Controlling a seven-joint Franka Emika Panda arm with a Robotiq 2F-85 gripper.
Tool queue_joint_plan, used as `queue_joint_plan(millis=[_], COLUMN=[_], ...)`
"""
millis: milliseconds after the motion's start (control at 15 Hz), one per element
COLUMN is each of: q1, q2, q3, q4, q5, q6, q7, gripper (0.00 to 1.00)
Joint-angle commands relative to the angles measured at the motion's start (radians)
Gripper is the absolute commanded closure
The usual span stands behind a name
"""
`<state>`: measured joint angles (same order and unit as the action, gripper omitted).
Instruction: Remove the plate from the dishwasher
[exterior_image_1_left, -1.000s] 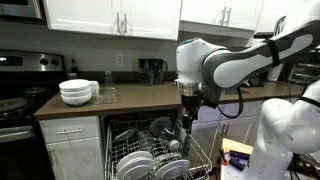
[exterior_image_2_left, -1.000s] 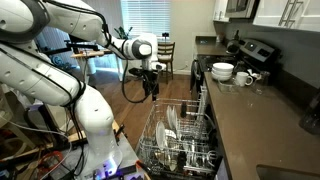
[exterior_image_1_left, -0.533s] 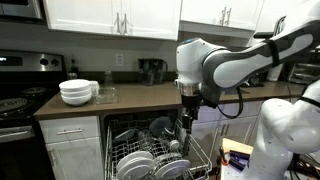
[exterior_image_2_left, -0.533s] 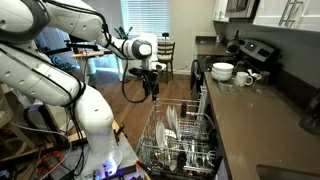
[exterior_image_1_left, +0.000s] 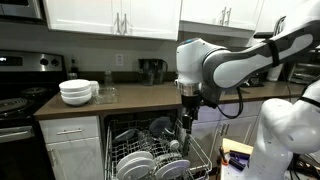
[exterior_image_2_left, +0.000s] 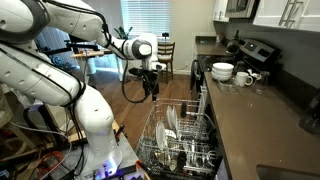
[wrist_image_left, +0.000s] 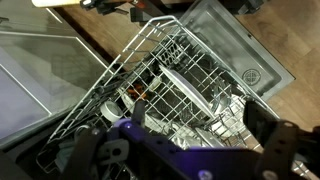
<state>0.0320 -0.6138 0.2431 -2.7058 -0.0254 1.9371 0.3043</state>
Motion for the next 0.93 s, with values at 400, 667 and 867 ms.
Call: queue_joint_plan(millis=[400,667,867], q1=[0.012,0.021,0.045], q2=[0.031,0.053,0.077], q3=[-0.037,-0.1,-0.154], q4=[0.014,0.014,0.008], q5=[-0.039,-0.053,-0.038], q6=[0.006,0.034,0.077], q7=[-0.045,-0.179,-0.325], gripper=[0.0,0.0,0.0])
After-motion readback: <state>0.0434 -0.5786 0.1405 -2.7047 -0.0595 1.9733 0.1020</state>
